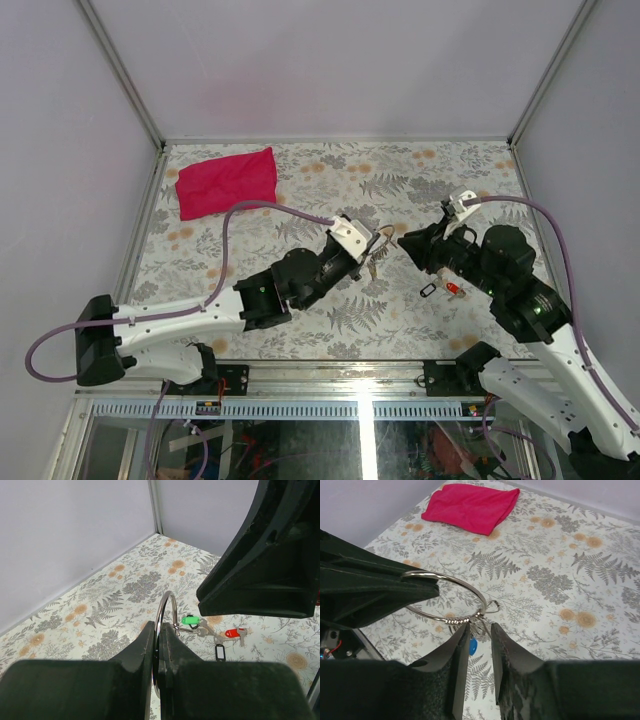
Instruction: Put the keys on the keyring
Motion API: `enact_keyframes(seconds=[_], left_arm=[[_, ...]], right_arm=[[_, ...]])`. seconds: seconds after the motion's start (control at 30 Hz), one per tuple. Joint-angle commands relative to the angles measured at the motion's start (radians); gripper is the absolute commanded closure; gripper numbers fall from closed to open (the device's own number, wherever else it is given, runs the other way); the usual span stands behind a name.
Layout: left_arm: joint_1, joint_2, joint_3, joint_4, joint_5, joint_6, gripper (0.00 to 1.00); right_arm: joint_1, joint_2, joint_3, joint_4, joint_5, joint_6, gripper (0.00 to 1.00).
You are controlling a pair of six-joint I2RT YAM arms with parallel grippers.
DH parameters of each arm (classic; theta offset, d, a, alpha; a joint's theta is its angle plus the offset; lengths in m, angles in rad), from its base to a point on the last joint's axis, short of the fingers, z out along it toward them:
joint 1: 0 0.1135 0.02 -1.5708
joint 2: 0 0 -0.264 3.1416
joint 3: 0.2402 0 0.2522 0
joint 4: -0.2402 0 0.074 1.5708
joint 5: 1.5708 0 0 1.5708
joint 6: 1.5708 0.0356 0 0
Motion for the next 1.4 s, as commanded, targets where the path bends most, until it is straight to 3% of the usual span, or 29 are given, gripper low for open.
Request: enact_keyframes(seconds=[0.0, 0.2, 0.4, 0.47, 0.67, 1.03, 1.37], left_arm=[[-0.008, -0.058, 0.034, 0.007, -0.009, -0.017, 1.00], [-0.007, -0.129, 0.087, -0.184, 0.045, -0.003, 1.00], [-0.007, -0.188, 0.158, -0.393, 0.129, 0.013, 1.00], [-0.008, -0.199, 0.174, -0.450, 0.131, 0.017, 1.00], [-0.008, -0.225, 0.194, -0.514, 0.112, 0.027, 1.00], [-0.007, -0.219, 0.227, -0.529, 0.121, 0.035, 1.00], [-0.007, -0.206, 0.242, -0.526, 0.133, 0.035, 1.00]], right_arm=[[-0.001, -0.031, -0.007, 0.052, 0.037, -0.048, 0.68], [-0.001, -0.118, -0.112, 0.173, -0.091, -0.187, 0.61], [-0.001, -0.264, -0.397, 0.627, -0.178, -0.249, 0.59], [-0.001, -0.267, -0.431, 0.705, -0.198, -0.284, 0.59], [-0.001, -0.204, -0.442, 0.774, -0.306, -0.383, 0.58], [-0.001, -0.094, -0.471, 0.862, -0.356, -0.468, 0.59], [0.000, -0.028, -0.483, 0.915, -0.400, -0.453, 0.60]])
